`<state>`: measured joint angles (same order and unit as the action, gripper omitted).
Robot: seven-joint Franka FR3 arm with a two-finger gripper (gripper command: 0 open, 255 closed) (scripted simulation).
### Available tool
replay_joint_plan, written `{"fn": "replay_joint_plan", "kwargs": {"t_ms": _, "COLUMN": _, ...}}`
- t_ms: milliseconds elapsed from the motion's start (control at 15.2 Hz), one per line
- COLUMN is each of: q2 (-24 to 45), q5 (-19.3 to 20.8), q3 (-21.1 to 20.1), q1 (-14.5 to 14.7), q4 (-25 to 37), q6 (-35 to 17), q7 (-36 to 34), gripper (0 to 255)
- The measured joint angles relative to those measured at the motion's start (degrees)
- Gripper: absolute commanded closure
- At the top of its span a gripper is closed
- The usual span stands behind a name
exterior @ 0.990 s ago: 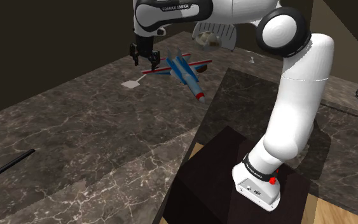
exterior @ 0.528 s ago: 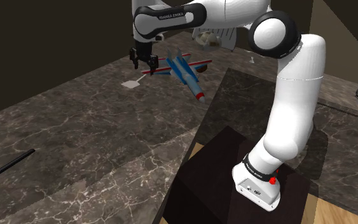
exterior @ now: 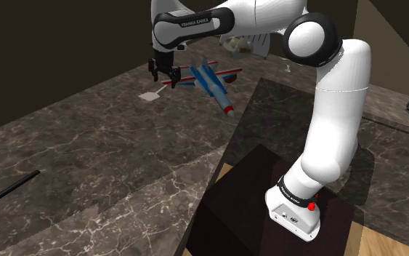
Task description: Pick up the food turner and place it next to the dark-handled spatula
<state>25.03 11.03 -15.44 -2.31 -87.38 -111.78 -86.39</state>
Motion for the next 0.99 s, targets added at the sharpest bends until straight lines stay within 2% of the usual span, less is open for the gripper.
{"fn": "replay_joint_plan", "kwargs": {"t_ms": 66, "q2": 0.0, "q5": 0.0, "q3": 0.0, "q1": 0.0, "q4": 0.0, "q6": 0.0, "q7": 0.0, "gripper": 255}}
{"fn": "replay_joint_plan", "kwargs": {"t_ms": 726, "q2": 0.0, "q5": 0.0, "q3": 0.0, "q1": 0.0, "q4": 0.0, "q6": 0.0, "q7": 0.0, "gripper": 255}}
{"fn": "replay_joint_plan", "kwargs": {"t_ms": 990, "q2": -0.5, "q5": -0.2, "q3": -0.1, "q1": 0.0, "q4": 1.5, "q6": 2.0, "q7": 0.3, "gripper": 255}}
